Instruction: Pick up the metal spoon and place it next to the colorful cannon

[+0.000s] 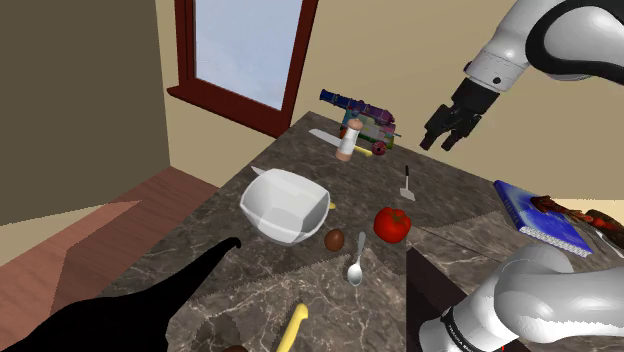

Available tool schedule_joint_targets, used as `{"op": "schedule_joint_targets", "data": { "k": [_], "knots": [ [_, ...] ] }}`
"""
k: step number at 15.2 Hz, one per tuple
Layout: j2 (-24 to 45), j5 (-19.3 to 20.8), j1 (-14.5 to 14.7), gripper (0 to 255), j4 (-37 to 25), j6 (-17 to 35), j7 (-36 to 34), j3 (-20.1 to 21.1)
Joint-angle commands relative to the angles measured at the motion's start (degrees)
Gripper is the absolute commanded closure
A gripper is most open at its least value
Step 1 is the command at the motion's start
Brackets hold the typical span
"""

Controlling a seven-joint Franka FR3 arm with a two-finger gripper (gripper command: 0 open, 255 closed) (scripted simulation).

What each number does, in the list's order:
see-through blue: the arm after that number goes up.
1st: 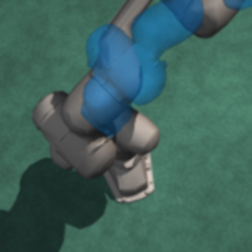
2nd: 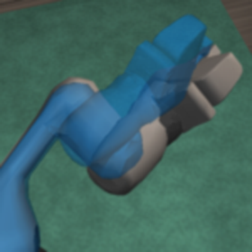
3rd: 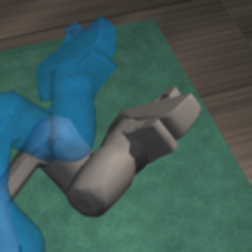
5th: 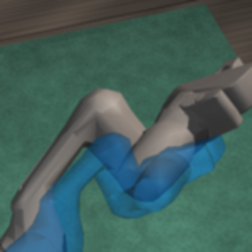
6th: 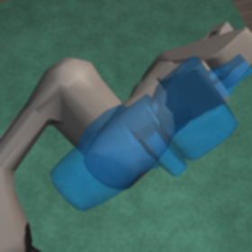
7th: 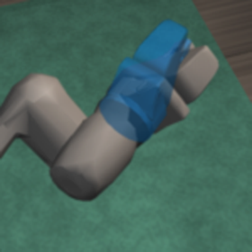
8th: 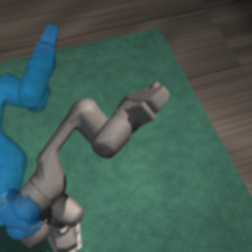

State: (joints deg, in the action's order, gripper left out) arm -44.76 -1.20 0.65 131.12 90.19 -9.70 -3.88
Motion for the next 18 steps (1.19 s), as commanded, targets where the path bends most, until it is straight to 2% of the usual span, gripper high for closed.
{"op": "schedule_joint_targets", "data": {
  "k": [1,10,18],
  "knots": [
    [0.0,0.0,0.0,0,0.0,0.0,0.0,0.0],
    [-4.7,-7.1,-3.4,0,19.0,13.0,-17.0,5.5],
    [-3.2,-16.8,-3.4,0,32.2,27.6,-31.9,12.6]
  ]
}}
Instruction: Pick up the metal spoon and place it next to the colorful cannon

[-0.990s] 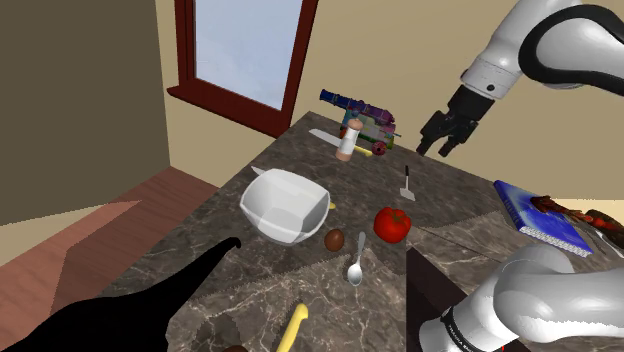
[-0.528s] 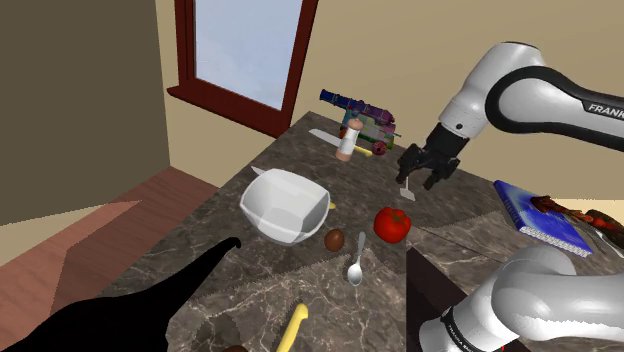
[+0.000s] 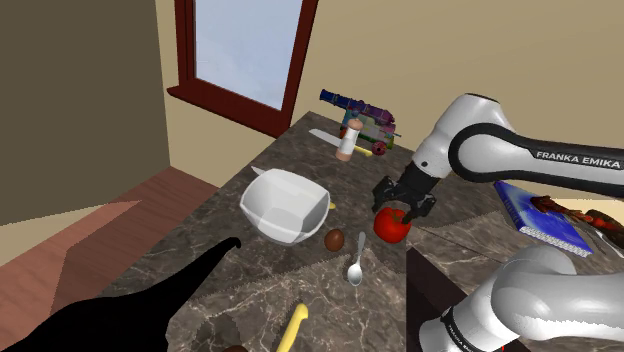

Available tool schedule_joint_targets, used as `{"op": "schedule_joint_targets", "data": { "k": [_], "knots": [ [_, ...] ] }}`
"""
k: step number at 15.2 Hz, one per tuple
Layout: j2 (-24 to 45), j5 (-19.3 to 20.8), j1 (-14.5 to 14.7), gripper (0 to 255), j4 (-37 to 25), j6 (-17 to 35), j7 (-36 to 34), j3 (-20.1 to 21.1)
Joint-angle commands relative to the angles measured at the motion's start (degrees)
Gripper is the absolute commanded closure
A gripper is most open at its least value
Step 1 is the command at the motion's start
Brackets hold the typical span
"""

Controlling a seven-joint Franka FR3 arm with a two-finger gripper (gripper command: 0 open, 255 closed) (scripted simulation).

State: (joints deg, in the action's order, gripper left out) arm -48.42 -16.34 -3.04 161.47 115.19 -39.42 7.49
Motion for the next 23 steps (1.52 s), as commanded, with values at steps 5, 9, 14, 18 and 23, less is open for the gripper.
{"op": "schedule_joint_targets", "data": {
  "k": [5,9,14,18,23],
  "knots": [
    [6.8,-10.1,2.5,0,7.3,14.8,-10.9,6.6],
    [10.5,-12.4,3.5,0,8.5,19.9,-11.2,7.8],
    [15.2,-14.8,4.8,0,9.5,25.7,-10.2,8.7],
    [15.2,-14.8,4.8,0,9.5,25.7,-10.2,8.7],
    [15.2,-14.8,4.8,255,9.5,25.7,-10.2,8.7]
  ]
}}
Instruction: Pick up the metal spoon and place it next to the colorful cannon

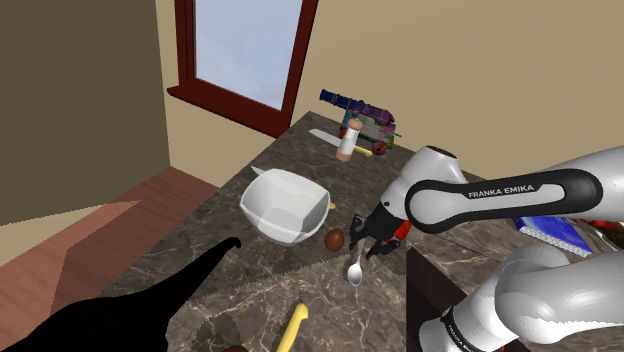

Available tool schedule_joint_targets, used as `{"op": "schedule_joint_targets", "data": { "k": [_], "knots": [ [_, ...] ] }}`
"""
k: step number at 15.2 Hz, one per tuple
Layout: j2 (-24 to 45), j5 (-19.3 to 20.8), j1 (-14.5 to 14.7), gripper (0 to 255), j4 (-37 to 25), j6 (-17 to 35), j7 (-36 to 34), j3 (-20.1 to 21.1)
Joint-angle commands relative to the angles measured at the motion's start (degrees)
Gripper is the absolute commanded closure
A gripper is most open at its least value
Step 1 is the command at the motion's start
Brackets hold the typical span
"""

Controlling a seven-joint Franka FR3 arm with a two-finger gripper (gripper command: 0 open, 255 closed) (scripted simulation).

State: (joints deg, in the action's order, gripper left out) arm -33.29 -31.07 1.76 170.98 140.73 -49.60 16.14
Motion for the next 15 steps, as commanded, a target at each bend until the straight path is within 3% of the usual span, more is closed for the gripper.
{"op": "schedule_joint_targets", "data": {
  "k": [1,8,15],
  "knots": [
    [0.1,-0.1,0.0,255,0.0,0.1,0.0,0.0],
    [0.1,0.0,0.1,255,0.0,0.1,0.0,0.0],
    [-6.2,3.0,-1.3,255,-2.3,-8.3,-2.3,-0.6]
  ]
}}
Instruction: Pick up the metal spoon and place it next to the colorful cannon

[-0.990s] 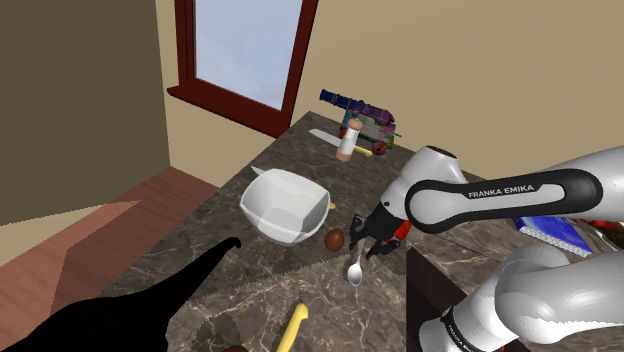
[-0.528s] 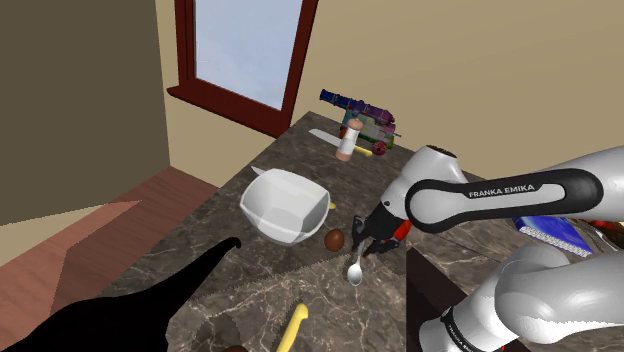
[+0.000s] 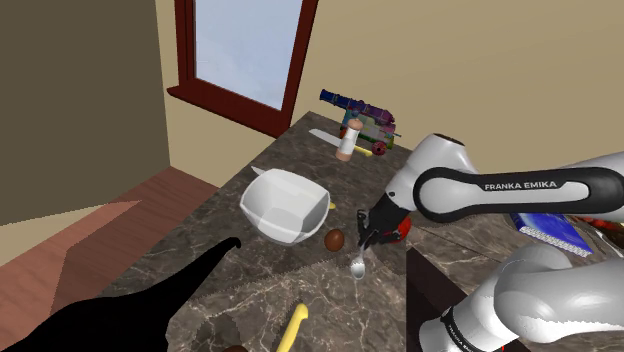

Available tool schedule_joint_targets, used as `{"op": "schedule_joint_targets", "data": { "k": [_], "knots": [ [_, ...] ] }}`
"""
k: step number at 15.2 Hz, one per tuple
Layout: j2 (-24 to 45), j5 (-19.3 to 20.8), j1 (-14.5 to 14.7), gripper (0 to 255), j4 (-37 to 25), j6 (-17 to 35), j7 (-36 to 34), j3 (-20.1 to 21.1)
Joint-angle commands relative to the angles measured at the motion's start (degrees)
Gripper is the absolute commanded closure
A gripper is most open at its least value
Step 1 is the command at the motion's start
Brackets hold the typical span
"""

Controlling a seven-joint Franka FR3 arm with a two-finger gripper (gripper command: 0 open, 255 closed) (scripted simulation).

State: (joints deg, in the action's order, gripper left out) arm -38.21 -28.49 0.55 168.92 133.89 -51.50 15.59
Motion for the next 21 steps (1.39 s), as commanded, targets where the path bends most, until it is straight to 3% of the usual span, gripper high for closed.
{"op": "schedule_joint_targets", "data": {
  "k": [1,21],
  "knots": [
    [-2.0,0.8,-0.2,255,-0.6,-2.6,-0.7,-0.2],
    [-10.5,6.4,-2.5,255,-11.7,-21.8,-4.9,-3.2]
  ]
}}
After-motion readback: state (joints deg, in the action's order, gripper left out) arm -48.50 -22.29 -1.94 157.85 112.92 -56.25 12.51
